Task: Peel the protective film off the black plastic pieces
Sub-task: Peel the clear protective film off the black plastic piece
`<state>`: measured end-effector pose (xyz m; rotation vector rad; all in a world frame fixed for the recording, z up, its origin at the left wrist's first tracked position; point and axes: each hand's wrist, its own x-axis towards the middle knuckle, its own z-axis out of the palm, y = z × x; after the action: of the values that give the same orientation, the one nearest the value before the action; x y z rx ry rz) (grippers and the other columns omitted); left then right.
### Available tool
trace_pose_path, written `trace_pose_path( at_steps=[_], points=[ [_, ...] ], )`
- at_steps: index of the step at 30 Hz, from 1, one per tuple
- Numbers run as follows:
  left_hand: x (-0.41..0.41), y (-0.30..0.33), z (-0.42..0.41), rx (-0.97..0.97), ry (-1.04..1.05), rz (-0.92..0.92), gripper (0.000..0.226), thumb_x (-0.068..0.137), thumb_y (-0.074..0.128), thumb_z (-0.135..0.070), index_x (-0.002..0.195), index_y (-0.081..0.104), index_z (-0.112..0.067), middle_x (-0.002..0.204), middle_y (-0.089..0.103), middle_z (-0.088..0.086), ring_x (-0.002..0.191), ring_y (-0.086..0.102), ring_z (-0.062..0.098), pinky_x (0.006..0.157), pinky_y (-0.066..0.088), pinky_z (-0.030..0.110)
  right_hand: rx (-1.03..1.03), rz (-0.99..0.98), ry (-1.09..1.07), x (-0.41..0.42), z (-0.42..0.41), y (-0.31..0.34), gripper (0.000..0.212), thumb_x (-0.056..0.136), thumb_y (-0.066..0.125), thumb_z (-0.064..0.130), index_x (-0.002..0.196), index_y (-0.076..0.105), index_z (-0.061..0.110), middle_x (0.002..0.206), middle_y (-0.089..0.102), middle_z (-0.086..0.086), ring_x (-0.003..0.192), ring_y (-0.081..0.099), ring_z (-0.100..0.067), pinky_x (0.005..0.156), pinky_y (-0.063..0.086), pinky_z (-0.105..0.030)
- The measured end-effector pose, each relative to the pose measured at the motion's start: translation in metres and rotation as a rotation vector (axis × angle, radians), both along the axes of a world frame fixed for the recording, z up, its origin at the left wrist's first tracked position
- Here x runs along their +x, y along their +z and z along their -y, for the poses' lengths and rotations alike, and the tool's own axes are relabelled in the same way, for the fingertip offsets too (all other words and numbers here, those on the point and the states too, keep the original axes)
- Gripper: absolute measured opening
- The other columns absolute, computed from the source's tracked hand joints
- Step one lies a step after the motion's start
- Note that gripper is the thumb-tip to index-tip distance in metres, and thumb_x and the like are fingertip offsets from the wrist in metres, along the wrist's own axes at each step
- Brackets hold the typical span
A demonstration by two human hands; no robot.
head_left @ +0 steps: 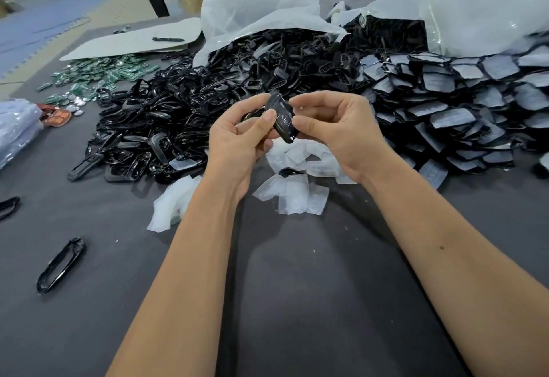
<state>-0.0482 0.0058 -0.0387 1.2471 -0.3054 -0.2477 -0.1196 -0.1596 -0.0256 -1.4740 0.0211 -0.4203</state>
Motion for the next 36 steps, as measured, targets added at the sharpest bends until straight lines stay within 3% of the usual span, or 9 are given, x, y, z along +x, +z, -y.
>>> trace_pose_path(
  at_steps=[3, 8, 10, 13, 17, 27, 31, 34, 36],
  points=[
    [-0.001, 0.010, 0.024, 0.053, -0.031, 0.093, 0.016, 0.093, 0.075, -0.007, 0.108, 0.077, -0.014, 0.092, 0.079, 0.014, 0.076, 0.073, 0.021, 0.066, 0.057, 0.025, -0.187, 0.050, -0.131, -0.012, 0.021, 0.011, 0.023, 0.086, 0.077, -0.007, 0.104, 0.078, 0.008, 0.089, 0.079, -0.007, 0.085, 0.076, -0.019, 0.082, 0.062, -0.034],
    [-0.007, 0.027, 0.089, 0.307, 0.027, 0.415, 0.027, 0.094, 0.075, -0.012, 0.120, 0.070, -0.018, 0.105, 0.076, 0.004, 0.091, 0.074, 0.014, 0.079, 0.059, 0.027, -0.824, 0.155, -0.613, -0.026, 0.069, 0.034, 0.015, 0.087, 0.074, 0.002, 0.094, 0.081, 0.013, 0.089, 0.077, 0.004, 0.082, 0.073, -0.008, 0.081, 0.060, -0.026],
    [-0.014, 0.034, 0.117, 0.431, 0.054, 0.588, 0.034, 0.094, 0.075, -0.015, 0.127, 0.068, -0.017, 0.111, 0.072, -0.001, 0.099, 0.069, 0.012, 0.090, 0.056, 0.025, -0.983, 0.138, -0.779, -0.030, 0.090, 0.041, 0.017, 0.087, 0.069, 0.002, 0.093, 0.081, 0.013, 0.091, 0.078, 0.001, 0.085, 0.071, -0.013, 0.081, 0.056, -0.025],
    [-0.022, 0.040, 0.149, 0.568, 0.077, 0.783, 0.039, 0.094, 0.072, -0.014, 0.132, 0.065, -0.015, 0.122, 0.068, 0.003, 0.116, 0.062, 0.018, 0.103, 0.049, 0.034, -1.098, -0.002, -0.917, -0.031, 0.119, 0.048, 0.025, 0.090, 0.062, 0.001, 0.099, 0.081, 0.013, 0.098, 0.078, -0.003, 0.095, 0.069, -0.021, 0.084, 0.047, -0.023],
    [-0.026, 0.041, 0.170, 0.566, 0.166, 0.773, 0.031, 0.093, 0.069, -0.010, 0.124, 0.069, -0.012, 0.119, 0.068, 0.004, 0.114, 0.062, 0.020, 0.102, 0.048, 0.036, -1.124, -0.173, -0.835, -0.028, 0.137, 0.052, 0.028, 0.095, 0.062, 0.005, 0.114, 0.078, 0.016, 0.110, 0.078, -0.003, 0.106, 0.070, -0.022, 0.095, 0.052, -0.027],
    [-0.026, 0.031, 0.145, 0.671, 0.284, 0.635, 0.029, 0.089, 0.061, -0.002, 0.113, 0.073, -0.014, 0.111, 0.071, 0.002, 0.109, 0.063, 0.020, 0.097, 0.049, 0.034, -1.059, -0.073, -0.838, -0.023, 0.119, 0.056, 0.036, 0.098, 0.046, 0.002, 0.113, 0.077, 0.013, 0.104, 0.078, -0.004, 0.098, 0.072, -0.022, 0.090, 0.056, -0.036],
    [-0.011, 0.022, 0.112, 1.028, 0.404, 0.584, 0.046, 0.083, 0.054, -0.003, 0.124, 0.068, -0.018, 0.123, 0.065, 0.008, 0.121, 0.051, 0.032, 0.095, 0.040, 0.031, -1.075, 0.012, -0.748, -0.012, 0.089, 0.053, 0.030, 0.097, 0.052, 0.003, 0.107, 0.079, 0.011, 0.096, 0.079, -0.002, 0.092, 0.072, -0.020, 0.087, 0.056, -0.035],
    [-0.002, 0.015, 0.093, 1.281, 0.392, 0.490, 0.050, 0.087, 0.059, -0.011, 0.136, 0.058, -0.022, 0.141, 0.051, 0.009, 0.134, 0.037, 0.036, 0.103, 0.036, 0.042, -1.130, -0.019, -0.574, 0.002, 0.063, 0.042, 0.026, 0.096, 0.057, 0.002, 0.108, 0.079, 0.011, 0.100, 0.079, -0.005, 0.095, 0.072, -0.022, 0.088, 0.057, -0.039],
    [0.003, 0.013, 0.084, 1.373, 0.363, 0.476, 0.047, 0.091, 0.060, -0.015, 0.138, 0.057, -0.020, 0.143, 0.051, 0.011, 0.136, 0.038, 0.037, 0.105, 0.037, 0.046, -1.209, -0.097, -0.463, 0.013, 0.049, 0.033, 0.031, 0.093, 0.056, 0.000, 0.110, 0.078, 0.013, 0.105, 0.078, -0.006, 0.101, 0.070, -0.025, 0.089, 0.056, -0.040]
  ],
)
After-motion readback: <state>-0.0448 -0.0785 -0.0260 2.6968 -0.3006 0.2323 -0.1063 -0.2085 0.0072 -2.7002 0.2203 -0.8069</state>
